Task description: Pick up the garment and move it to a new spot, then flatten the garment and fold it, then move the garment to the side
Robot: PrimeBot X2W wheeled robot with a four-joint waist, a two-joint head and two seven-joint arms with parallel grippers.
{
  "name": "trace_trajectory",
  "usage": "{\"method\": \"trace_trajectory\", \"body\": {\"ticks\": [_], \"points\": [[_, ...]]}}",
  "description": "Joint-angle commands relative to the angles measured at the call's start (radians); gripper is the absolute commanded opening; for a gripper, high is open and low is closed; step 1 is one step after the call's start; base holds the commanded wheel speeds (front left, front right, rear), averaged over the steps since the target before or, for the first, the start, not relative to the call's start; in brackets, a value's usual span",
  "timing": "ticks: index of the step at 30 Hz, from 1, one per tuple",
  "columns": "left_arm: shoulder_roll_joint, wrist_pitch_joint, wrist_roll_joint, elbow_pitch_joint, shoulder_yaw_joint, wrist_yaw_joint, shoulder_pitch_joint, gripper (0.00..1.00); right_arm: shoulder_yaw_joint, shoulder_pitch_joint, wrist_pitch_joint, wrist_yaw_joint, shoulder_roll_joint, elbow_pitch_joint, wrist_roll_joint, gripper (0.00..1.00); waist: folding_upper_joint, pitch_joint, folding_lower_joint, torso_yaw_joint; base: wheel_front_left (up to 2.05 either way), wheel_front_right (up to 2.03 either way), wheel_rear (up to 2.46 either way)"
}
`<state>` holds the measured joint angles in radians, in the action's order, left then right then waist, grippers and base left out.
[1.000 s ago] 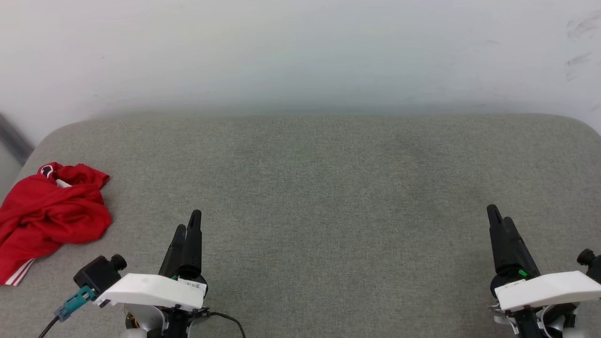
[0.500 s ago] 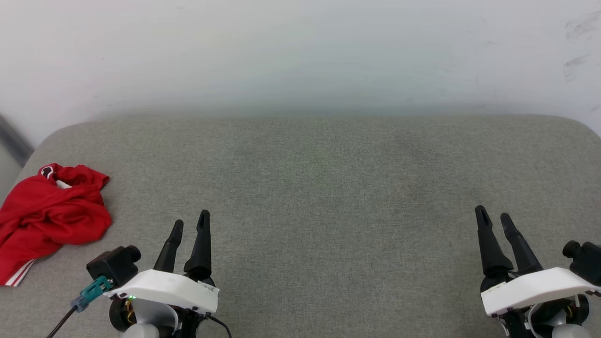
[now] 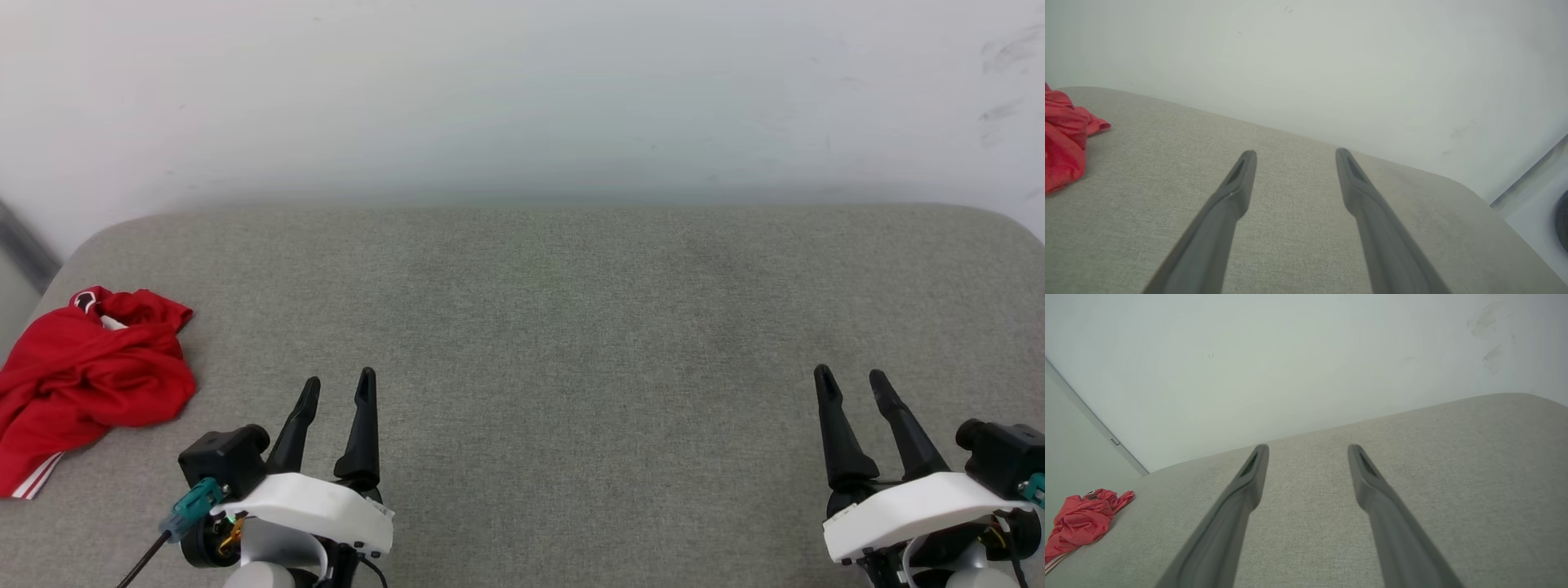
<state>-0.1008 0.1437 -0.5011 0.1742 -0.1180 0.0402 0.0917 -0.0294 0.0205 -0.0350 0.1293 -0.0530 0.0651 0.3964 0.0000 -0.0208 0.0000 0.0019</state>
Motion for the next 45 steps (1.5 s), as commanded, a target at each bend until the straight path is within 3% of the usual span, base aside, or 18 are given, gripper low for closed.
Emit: {"method": "trace_trajectory", "body": {"ticks": [1,24,45], "points": [[-0.008,0.009,0.027,-0.006,-0.003,-0.006,0.013,1.00,0.001,0.003,-0.008,0.002,0.001,-0.018,-0.030,1.00,0.0000,0.000,0.0000,0.001,0.00,0.00,0.00],[-0.002,0.064,0.199,0.023,-0.020,-0.018,0.010,1.00,0.005,-0.025,-0.012,0.002,0.003,-0.049,-0.246,1.00,0.0000,-0.009,0.0000,0.010,0.00,0.00,0.00],[0.011,0.103,0.322,0.073,-0.019,-0.015,0.020,1.00,0.001,-0.037,-0.030,0.002,0.004,-0.047,-0.342,1.00,0.0000,-0.019,0.0000,0.009,0.00,0.00,0.00]]}}
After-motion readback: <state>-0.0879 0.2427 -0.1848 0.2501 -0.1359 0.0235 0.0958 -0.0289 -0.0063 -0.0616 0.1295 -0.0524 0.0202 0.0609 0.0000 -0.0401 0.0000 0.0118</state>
